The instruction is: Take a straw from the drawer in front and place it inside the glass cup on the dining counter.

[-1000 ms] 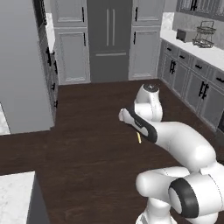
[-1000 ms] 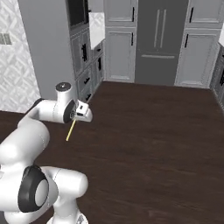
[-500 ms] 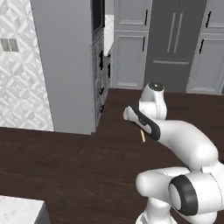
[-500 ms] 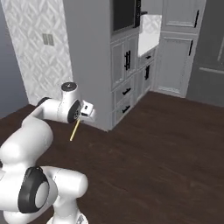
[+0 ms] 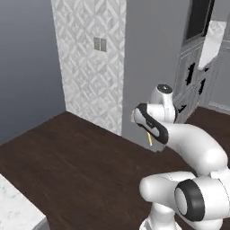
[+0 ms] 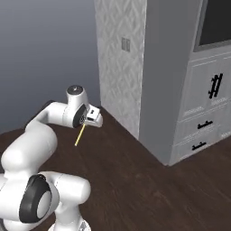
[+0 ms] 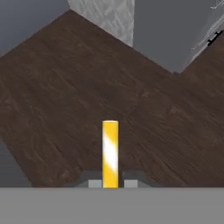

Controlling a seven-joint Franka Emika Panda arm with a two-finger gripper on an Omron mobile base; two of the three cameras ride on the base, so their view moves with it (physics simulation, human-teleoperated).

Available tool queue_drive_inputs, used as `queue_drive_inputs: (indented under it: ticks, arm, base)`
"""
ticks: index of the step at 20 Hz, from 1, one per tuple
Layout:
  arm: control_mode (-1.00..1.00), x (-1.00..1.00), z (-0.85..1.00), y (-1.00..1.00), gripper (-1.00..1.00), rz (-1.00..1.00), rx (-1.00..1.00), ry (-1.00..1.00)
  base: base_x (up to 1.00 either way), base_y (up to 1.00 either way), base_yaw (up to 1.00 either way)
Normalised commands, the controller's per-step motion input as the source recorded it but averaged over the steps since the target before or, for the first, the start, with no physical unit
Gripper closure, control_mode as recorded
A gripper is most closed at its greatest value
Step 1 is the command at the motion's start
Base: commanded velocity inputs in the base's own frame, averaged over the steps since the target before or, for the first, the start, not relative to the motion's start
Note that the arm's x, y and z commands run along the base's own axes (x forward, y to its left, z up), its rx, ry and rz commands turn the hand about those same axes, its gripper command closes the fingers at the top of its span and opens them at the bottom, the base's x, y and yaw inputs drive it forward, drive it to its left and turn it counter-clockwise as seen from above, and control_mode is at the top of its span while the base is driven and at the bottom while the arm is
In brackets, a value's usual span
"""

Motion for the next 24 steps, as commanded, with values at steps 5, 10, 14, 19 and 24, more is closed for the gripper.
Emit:
queue_drive_inputs:
  ticks: [5, 10, 14, 19, 24]
  arm:
    - [1.00, 0.00, 0.00, 0.00, 1.00, 0.00, 0.00, 0.00]
    - [1.00, 0.00, 0.00, 0.00, 1.00, 0.00, 0.00, 0.00]
    - [1.00, 0.00, 0.00, 0.00, 1.00, 0.00, 0.00, 0.00]
    - [1.00, 0.00, 0.00, 0.00, 1.00, 0.00, 0.00, 0.00]
    - [1.00, 0.00, 0.00, 0.00, 1.00, 0.00, 0.00, 0.00]
  base:
    - [1.00, -0.21, 0.79]
    - [1.00, -0.29, 0.75]
    - [1.00, -0.47, 0.64]
    - [1.00, -0.45, 0.59]
    - [1.00, -0.44, 0.60]
